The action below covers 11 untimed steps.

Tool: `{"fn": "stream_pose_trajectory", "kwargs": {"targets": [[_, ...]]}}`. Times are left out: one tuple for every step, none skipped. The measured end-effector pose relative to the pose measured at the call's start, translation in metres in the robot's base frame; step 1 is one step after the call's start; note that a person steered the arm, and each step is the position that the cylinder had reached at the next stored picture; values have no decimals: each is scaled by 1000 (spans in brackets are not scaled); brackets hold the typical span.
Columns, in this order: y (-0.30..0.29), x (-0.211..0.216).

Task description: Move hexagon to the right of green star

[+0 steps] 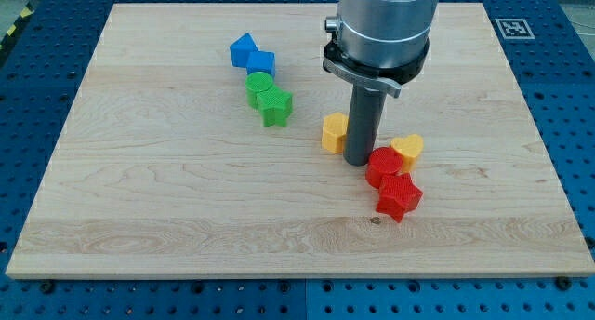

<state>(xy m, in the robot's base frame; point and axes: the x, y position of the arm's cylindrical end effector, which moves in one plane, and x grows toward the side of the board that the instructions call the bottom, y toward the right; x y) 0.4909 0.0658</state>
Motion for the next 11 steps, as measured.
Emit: {"fn": "stream_pose_trajectory", "kwargs": {"targets": [[-10,-7],[-11,-25],[-11,-27],[-22,-24],[-23,-26],[-23,-47],[-23,-56],[-17,-46],[-17,-38],[-20,-26],[-20,-26]]}}
